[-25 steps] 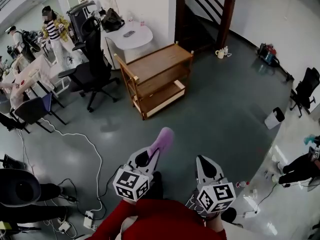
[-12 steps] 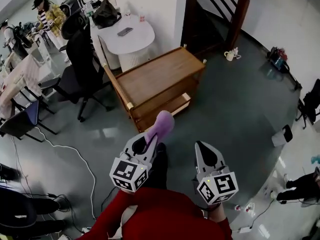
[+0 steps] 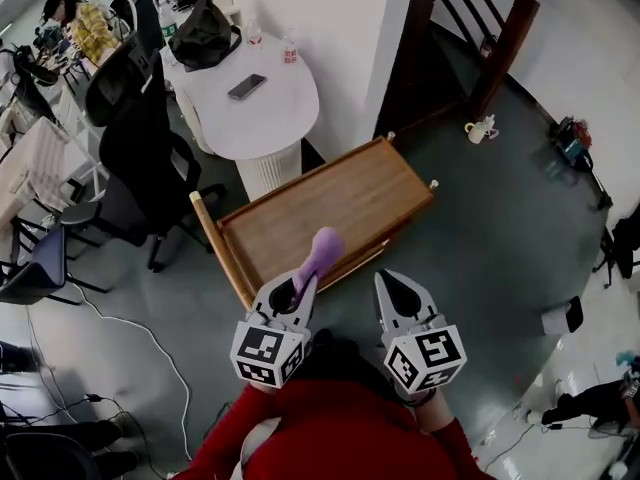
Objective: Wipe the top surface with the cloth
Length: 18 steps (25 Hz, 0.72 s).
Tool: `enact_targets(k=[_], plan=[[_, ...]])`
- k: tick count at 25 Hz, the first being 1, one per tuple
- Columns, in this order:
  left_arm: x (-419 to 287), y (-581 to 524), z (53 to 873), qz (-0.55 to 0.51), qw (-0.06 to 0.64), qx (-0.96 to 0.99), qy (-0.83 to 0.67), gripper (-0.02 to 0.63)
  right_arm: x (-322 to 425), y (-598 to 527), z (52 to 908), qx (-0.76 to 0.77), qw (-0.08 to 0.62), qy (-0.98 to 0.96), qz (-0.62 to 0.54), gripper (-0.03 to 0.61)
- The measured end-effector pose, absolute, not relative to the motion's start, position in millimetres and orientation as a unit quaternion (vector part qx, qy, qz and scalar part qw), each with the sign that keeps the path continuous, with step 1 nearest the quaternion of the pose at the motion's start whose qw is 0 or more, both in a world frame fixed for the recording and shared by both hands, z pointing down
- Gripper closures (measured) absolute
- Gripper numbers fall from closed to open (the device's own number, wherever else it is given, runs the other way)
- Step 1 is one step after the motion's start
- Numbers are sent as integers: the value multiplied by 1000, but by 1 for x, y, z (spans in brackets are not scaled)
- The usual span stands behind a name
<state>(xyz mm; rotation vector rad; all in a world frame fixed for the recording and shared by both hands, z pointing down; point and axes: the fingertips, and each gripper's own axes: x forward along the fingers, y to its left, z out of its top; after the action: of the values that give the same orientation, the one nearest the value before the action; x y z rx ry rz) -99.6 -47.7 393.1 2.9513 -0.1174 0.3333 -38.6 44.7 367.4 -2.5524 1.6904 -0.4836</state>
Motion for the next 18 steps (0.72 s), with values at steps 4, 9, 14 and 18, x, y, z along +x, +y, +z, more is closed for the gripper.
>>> enact_targets(k=[4,9,14,18], plan=[[-79,-62,399,126,101,985,-52,566,-7,27,369,-823,14,544,-163,575],[-67,-72,407,137,133,979,-71,566,11,10,379,-807,8,560,-185,575],[-53,-93,416,149,148,974,-84,566,21,-8,389,-797,7,570,-199,575],[-36,-126,426,161,145,967,-132,566,40,-15,391,-793,6,572,-207,575]])
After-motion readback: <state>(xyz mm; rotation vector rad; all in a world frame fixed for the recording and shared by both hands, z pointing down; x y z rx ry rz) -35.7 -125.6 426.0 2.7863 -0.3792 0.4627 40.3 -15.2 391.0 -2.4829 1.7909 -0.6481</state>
